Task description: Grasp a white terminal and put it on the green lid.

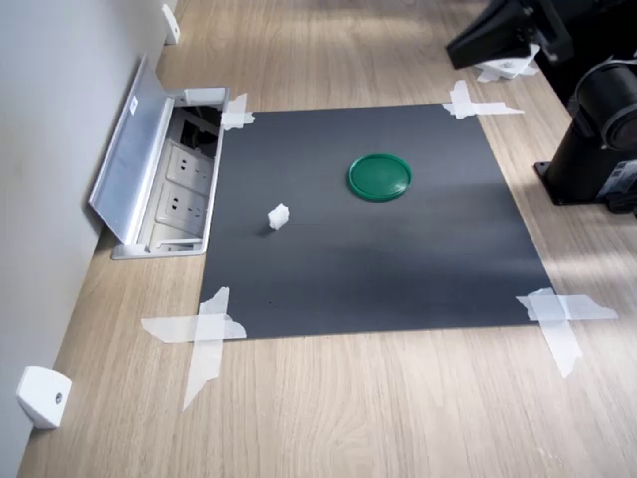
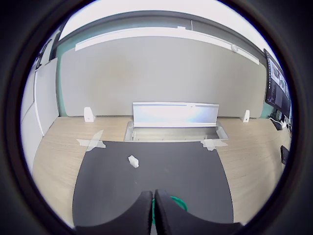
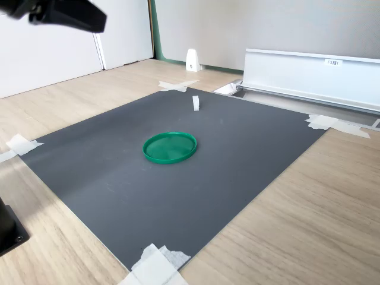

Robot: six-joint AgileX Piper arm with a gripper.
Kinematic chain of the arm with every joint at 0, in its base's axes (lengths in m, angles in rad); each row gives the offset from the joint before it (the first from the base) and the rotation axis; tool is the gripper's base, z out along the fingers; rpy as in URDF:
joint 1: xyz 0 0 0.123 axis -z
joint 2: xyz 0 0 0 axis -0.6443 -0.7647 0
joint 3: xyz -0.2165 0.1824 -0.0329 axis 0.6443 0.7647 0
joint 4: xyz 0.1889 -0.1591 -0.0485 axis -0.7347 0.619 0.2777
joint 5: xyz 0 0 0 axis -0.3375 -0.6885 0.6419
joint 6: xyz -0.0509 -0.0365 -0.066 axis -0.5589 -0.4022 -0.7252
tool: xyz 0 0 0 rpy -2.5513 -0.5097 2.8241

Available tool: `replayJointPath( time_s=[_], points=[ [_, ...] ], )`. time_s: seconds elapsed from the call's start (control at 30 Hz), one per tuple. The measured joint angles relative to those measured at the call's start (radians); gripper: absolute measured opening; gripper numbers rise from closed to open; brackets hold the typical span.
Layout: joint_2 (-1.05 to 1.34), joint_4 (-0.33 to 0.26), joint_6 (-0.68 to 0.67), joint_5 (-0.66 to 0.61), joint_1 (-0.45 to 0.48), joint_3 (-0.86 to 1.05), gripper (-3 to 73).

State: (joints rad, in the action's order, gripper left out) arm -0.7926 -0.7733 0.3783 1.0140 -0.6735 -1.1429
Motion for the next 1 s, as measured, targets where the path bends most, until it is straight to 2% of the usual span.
replayJointPath(
  time_s=[0.2,0.43,0.53,0.63,0.9,1.0],
  points=[
    [-0.271,0.006,-0.077,-0.086,0.000,-0.224,-0.8],
    [-0.581,-0.033,-0.488,-0.269,0.000,-0.481,0.0],
    [-0.667,-0.043,-0.585,-0.331,0.000,-0.561,4.1],
    [-0.745,-0.055,-0.612,-0.366,0.000,-0.636,12.5],
    [-0.918,-0.076,-0.623,-0.401,0.000,-0.803,50.1],
    [-0.980,-0.076,-0.623,-0.436,0.000,-0.881,58.1]
  ],
)
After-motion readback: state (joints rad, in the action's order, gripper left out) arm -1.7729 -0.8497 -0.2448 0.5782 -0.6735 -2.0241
